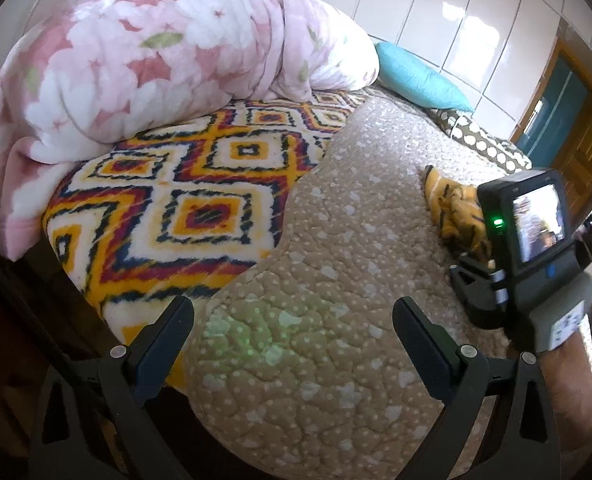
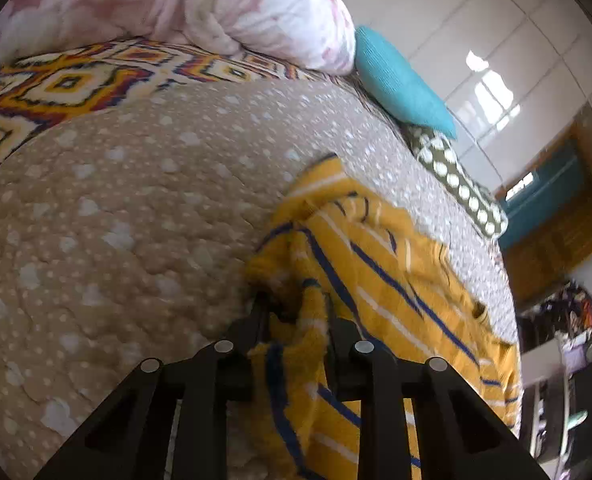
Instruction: Fold small clothes
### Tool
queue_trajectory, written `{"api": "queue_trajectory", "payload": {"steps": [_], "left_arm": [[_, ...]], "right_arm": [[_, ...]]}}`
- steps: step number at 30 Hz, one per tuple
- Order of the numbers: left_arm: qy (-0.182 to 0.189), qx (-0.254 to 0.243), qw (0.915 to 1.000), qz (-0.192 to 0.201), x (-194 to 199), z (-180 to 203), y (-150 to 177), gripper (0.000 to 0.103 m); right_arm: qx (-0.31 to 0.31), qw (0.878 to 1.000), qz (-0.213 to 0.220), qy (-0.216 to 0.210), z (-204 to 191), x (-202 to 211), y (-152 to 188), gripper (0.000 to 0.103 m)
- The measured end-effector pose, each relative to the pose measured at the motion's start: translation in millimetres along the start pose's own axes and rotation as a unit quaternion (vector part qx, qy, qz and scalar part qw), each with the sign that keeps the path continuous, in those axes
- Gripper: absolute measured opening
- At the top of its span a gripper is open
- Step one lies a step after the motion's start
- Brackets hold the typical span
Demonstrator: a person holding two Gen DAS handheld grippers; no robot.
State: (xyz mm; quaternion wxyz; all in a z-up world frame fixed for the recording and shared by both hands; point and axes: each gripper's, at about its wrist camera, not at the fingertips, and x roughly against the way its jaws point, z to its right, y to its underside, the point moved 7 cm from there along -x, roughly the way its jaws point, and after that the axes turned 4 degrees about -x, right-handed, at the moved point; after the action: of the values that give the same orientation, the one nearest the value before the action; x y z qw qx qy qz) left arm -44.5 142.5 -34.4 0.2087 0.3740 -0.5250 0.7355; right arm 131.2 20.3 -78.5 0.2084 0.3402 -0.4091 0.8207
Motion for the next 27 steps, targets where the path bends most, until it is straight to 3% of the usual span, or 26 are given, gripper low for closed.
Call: {"api": "queue_trajectory", "payload": {"steps": [3,5,7,10,12,13,16,18,21,23,25,27], "left_arm": [[0.014,-0.004,0.9999,0.003,9,13,-3,0.099],[0.013,-0.027,0.9995,0.01,18,25,-6,0.099],[0.006,-0.052,0.9986,0.012,22,37,-8,0.099],[0.009,-0.083,0.9965,0.005,25,59,-8,0.099],[0.023,-0.095,0.9952,0.001,26,78,-8,0.099],[0.029,-0.1,0.9946,-0.001,27,86,-8,0.099],[0.054,-0.126,0.9905,-0.008,26,123,-2,0.099],[0.071,-0.147,0.9865,-0.017,22,148,5,0.099],[0.093,-0.178,0.9789,-0.04,13,189,18,0.099],[0.109,-0.197,0.9728,-0.054,9,214,28,0.099],[0.123,-0.219,0.966,-0.062,7,237,36,0.099],[0.125,-0.24,0.9608,-0.062,7,255,43,0.099]], "right_arm": [[0.003,1.0,0.004,-0.001,-6,-1,1,0.016],[-0.022,0.999,0.014,-0.025,2,5,0,0.014],[-0.086,0.994,0.024,-0.07,29,16,-2,0.013],[-0.185,0.975,0.049,-0.111,88,41,3,0.012],[-0.26,0.954,0.068,-0.131,139,60,19,0.009],[-0.306,0.938,0.079,-0.143,169,70,36,0.008],[-0.415,0.893,0.094,-0.148,243,85,105,0.008],[-0.465,0.871,0.085,-0.133,272,85,159,0.008],[-0.506,0.854,0.038,-0.112,289,66,233,0.008],[-0.544,0.828,0.015,-0.135,290,49,271,0.008],[-0.564,0.81,0.024,-0.158,293,43,290,0.008],[-0.559,0.811,0.037,-0.166,291,44,292,0.008]]}}
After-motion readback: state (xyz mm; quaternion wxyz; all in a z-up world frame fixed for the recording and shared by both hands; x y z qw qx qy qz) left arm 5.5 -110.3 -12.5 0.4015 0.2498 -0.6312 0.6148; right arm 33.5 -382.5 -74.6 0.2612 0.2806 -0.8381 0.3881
